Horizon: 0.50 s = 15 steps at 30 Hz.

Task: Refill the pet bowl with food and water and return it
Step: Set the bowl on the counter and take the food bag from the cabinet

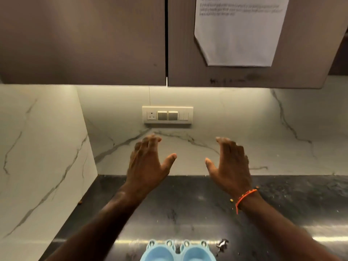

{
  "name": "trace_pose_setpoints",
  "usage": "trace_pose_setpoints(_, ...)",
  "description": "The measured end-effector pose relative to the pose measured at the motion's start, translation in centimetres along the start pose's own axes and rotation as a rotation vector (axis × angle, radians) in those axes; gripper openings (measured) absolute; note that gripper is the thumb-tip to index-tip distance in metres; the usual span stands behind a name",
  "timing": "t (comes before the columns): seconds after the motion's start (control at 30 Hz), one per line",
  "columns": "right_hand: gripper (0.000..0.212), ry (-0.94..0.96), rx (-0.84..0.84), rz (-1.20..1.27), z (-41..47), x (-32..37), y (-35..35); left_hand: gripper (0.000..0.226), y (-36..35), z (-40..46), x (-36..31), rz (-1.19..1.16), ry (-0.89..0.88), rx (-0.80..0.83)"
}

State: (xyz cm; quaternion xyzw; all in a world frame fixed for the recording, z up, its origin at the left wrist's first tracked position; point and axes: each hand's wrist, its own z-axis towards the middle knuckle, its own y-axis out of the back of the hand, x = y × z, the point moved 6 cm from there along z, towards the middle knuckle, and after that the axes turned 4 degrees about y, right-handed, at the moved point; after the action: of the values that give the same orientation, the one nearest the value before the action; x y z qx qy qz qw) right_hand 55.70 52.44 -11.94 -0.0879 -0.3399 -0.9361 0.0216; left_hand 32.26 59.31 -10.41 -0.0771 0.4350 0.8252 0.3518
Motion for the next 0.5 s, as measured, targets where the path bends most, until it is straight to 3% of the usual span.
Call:
trace_pose_setpoints(0.27, 0.09, 0.233, -0.252, -0.155, 12.4, 3.4, 8.7, 0.1, 8.0, 10.4, -8.9, 0.228, -0.413, -0.287)
trace_pose_setpoints(0.4, 0.113, 0.335, -0.195, -0.292, 17.1, 5.0, 8.4, 0.123, 8.3, 15.1, -10.6, 0.5, -0.5, -0.278)
trace_pose_setpoints(0.5, 0.12, 0.344, -0.154, -0.355, 19.1, 5.5, 7.3, 0.128, 7.2, 17.1, -10.5, 0.635, -0.503, -0.273)
